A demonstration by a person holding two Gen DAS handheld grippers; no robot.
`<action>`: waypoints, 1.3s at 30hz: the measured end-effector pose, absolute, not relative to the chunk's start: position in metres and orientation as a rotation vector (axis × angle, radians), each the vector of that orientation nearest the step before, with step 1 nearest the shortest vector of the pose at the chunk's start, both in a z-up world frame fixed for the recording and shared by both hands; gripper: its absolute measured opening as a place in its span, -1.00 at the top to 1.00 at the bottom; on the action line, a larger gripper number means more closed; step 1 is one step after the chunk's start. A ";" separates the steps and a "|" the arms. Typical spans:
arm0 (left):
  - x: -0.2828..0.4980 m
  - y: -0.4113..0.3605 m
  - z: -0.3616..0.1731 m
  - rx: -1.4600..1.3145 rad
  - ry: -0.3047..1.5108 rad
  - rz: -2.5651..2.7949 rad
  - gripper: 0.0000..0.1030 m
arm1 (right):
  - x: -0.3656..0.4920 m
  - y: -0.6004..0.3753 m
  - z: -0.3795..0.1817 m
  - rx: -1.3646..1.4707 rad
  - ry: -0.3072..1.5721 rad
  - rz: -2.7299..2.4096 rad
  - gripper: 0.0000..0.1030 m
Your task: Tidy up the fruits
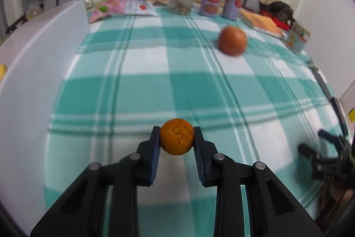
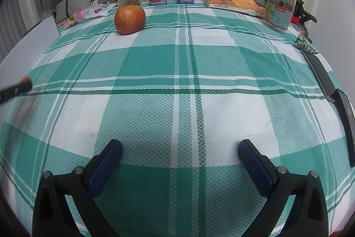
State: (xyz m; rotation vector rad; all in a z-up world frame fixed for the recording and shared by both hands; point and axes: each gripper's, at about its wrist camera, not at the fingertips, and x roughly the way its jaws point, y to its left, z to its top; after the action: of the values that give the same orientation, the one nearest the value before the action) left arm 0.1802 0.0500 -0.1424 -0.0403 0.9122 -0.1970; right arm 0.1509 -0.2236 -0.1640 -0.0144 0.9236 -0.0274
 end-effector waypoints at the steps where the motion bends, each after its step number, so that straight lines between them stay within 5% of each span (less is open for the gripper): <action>1: 0.178 0.047 -0.147 -0.027 0.919 -0.193 0.45 | 0.151 -0.224 -0.164 -0.014 0.924 -0.027 -1.00; 4: 0.172 0.042 -0.159 0.004 0.917 -0.170 0.36 | 0.151 -0.224 -0.164 -0.015 0.924 -0.027 -1.00; 6: 0.168 0.040 -0.161 0.044 0.895 -0.133 -0.07 | 0.151 -0.224 -0.164 -0.014 0.924 -0.027 -1.00; 8: 0.168 0.042 -0.163 0.057 0.889 -0.090 -0.72 | 0.151 -0.224 -0.164 -0.014 0.924 -0.027 -1.00; 16: 0.173 0.049 -0.168 0.022 0.917 -0.080 -0.87 | 0.169 -0.228 -0.154 0.065 0.954 0.033 -1.00; 28: 0.173 0.049 -0.168 0.022 0.917 -0.080 -0.88 | 0.371 -0.150 -0.127 0.037 0.919 0.218 -0.99; 30: 0.173 0.049 -0.168 0.023 0.917 -0.079 -0.89 | 0.388 -0.145 -0.137 0.033 0.962 0.198 -0.84; 32: 0.172 0.049 -0.169 0.022 0.916 -0.079 -0.90 | 0.398 -0.147 -0.145 0.054 0.991 0.180 -0.32; 39: 0.173 0.050 -0.169 0.022 0.916 -0.080 -0.90 | 0.376 -0.168 -0.137 0.155 1.002 0.229 -0.31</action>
State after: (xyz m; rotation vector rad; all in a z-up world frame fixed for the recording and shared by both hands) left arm 0.1729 0.0495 -0.1687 0.0223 0.9161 -0.0798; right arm 0.3756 -0.1681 -0.1374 0.1545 1.0017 0.2292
